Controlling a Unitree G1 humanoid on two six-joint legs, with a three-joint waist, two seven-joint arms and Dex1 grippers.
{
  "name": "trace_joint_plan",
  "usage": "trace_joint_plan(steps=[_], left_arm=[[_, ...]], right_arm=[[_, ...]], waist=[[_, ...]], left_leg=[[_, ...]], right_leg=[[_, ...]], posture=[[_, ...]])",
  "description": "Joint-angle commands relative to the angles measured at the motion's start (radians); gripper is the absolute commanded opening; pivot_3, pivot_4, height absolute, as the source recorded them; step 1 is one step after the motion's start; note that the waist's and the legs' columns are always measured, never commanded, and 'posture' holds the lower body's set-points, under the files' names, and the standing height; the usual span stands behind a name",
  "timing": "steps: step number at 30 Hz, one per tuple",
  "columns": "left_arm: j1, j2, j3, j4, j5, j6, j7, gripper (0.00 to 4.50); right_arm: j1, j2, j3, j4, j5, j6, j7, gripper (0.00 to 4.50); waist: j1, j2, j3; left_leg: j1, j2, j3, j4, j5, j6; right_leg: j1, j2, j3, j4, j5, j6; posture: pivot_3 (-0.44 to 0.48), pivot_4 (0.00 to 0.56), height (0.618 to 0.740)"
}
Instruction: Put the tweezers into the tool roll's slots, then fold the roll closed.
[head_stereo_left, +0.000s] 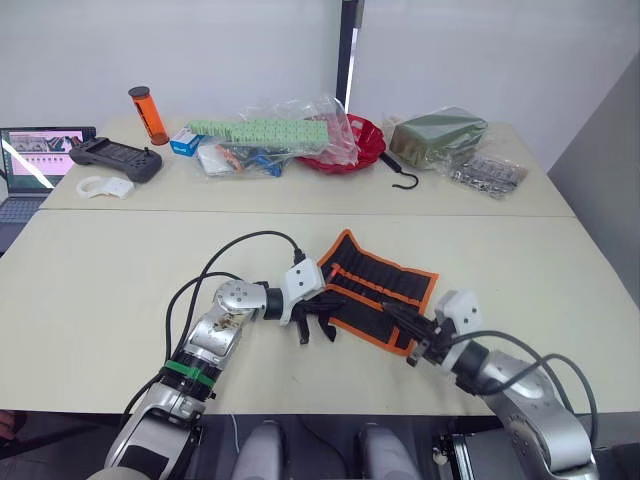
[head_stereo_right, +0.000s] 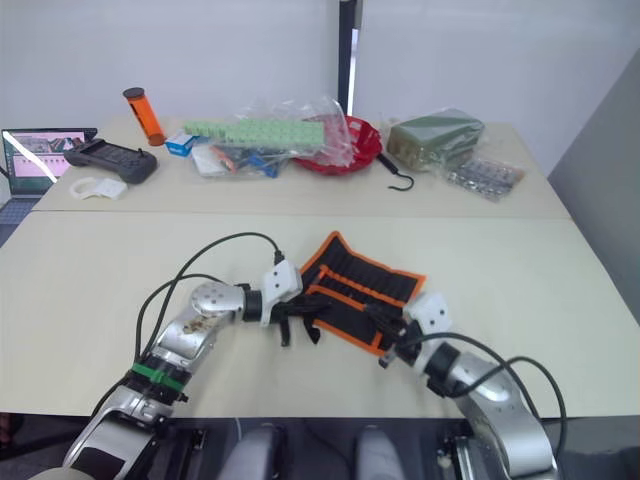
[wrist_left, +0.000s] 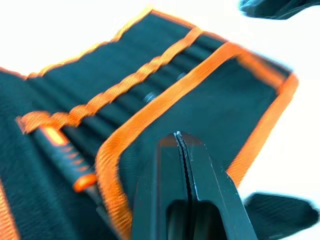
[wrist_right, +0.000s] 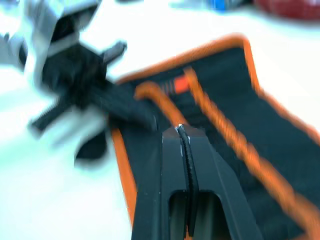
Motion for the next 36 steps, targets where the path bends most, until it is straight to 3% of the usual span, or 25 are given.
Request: trace_joint_plan(steps=[1, 6, 13, 21, 26, 29, 33, 36], left_arm=[[-0.004, 0.001, 0.017, -0.061, -0.016, 0.029, 0.019, 0.01], [0.006, -0.014, 0.002, -0.041, 0.02, 0.036, 0.073, 0.01], [-0.01, -0.042, 0.001, 0.115, 0.09, -0.018, 0.173, 0.01], [0.005, -0.04, 0.006, 0.093, 0.057, -0.002, 0.147, 0.01], [0.0, -0.026, 0.06, 0.008, -0.034, 0.037, 0.099, 0.01], [-0.041, -0.033, 0.148, -0.105, -0.188, 0.14, 0.061, 0.01], [-0.132, -0.001, 0.188, -0.097, -0.215, 0.217, 0.067, 0.01], [-0.231, 0.01, 0.209, 0.022, -0.211, 0.299, 0.1, 0.86]], right_arm=[[-0.038, 0.027, 0.061, 0.036, -0.068, 0.014, -0.056, 0.0], [-0.054, 0.084, 0.118, 0.104, -0.129, 0.035, -0.127, 0.0], [-0.03, 0.099, 0.113, 0.122, -0.168, 0.042, -0.172, 0.0], [0.022, 0.057, 0.06, 0.139, -0.195, 0.031, -0.188, 0.0], [0.017, 0.057, 0.017, 0.049, -0.071, -0.038, -0.093, 0.0], [-0.003, 0.044, -0.012, -0.061, 0.03, 0.004, -0.042, 0.0], [-0.019, -0.016, -0.032, -0.109, 0.071, 0.097, -0.033, 0.0], [-0.03, -0.08, -0.031, -0.12, 0.057, 0.139, -0.017, 0.88]], waist=[[0.007, 0.0, 0.0], [0.006, 0.0, 0.0], [0.007, 0.0, 0.0], [0.007, 0.0, 0.0], [0.006, 0.0, 0.0], [0.002, 0.001, 0.002], [0.004, 0.001, 0.003], [0.004, 0.001, 0.003]], left_leg=[[0.0, 0.0, 0.0, 0.0, 0.0, 0.0], [-0.001, -0.001, 0.0, 0.0, 0.0, 0.0], [0.0, -0.001, 0.0, 0.0, 0.0, 0.0], [0.002, -0.001, 0.0, 0.0, 0.0, 0.0], [0.001, -0.001, 0.0, 0.0, 0.0, 0.0], [-0.001, 0.0, 0.0, 0.0, 0.0, 0.0], [-0.002, 0.0, 0.0, 0.0, 0.0, 0.0], [-0.001, -0.001, 0.0, 0.0, 0.0, 0.0]], right_leg=[[0.0, 0.0, 0.0, 0.0, 0.0, 0.0], [0.0, 0.0, 0.0, -0.001, 0.0, 0.0], [0.001, 0.0, 0.0, -0.001, 0.0, 0.0], [0.002, 0.0, 0.0, -0.001, -0.001, 0.002], [0.002, 0.0, 0.0, -0.001, -0.001, 0.002], [-0.001, 0.0, 0.0, 0.0, -0.001, 0.001], [-0.002, 0.0, 0.0, 0.0, -0.001, 0.001], [0.0, 0.0, 0.0, -0.002, -0.001, 0.002]], posture=[[0.0, 0.15, 0.74], [0.0, 0.15, 0.74], [0.0, 0.15, 0.74], [0.0, 0.15, 0.74], [0.0, 0.15, 0.74], [0.0, 0.15, 0.74], [0.0, 0.15, 0.74], [0.0, 0.15, 0.74]])
